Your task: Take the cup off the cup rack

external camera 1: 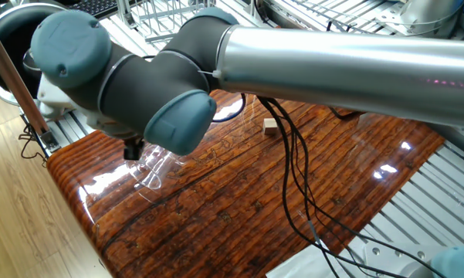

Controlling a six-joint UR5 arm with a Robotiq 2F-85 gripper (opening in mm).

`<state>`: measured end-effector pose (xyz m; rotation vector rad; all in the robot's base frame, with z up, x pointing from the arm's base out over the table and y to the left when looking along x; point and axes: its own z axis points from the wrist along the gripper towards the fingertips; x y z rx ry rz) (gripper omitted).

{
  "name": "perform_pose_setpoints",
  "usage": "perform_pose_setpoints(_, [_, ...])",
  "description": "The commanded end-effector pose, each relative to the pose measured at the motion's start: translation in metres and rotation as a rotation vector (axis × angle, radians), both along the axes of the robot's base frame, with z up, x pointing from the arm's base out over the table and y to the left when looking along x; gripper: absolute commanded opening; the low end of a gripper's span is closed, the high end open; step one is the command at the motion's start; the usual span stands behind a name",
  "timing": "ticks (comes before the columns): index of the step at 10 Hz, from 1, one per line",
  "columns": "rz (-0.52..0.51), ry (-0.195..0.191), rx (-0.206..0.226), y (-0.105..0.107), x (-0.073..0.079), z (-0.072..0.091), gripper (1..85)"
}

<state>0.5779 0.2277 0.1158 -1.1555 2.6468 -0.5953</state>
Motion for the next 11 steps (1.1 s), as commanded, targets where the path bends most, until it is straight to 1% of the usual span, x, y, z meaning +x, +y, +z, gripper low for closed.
perform_pose_setpoints(1, [0.031,0.018,-0.064,-0.014,0.0,0.002,1.3])
perform_pose_setpoints(2, [0.069,0.036,-0.034,-0.004,-0.002,-0.002,1.3])
perform_pose_setpoints(3, [0.117,0.048,-0.044,-0.002,-0.001,-0.002,1.3])
perform_pose_setpoints(4, [0.117,0.055,-0.032,0.001,-0.003,-0.004,1.3])
perform_pose_setpoints(6, [0.087,0.068,-0.043,-0.005,-0.008,-0.004,1.3])
perform_pose_setpoints(7, [0.069,0.081,-0.037,-0.005,-0.013,-0.005,1.3])
perform_pose_setpoints(8, [0.052,0.093,-0.049,-0.009,-0.016,-0.005,1.3])
perform_pose_setpoints(9, [0.029,0.092,-0.104,-0.024,-0.018,0.001,1.3])
perform_pose_setpoints(10, [0.023,0.088,-0.097,-0.023,-0.017,0.0,1.3])
perform_pose_setpoints(11, [0.057,0.081,-0.085,-0.017,-0.013,-0.001,1.3])
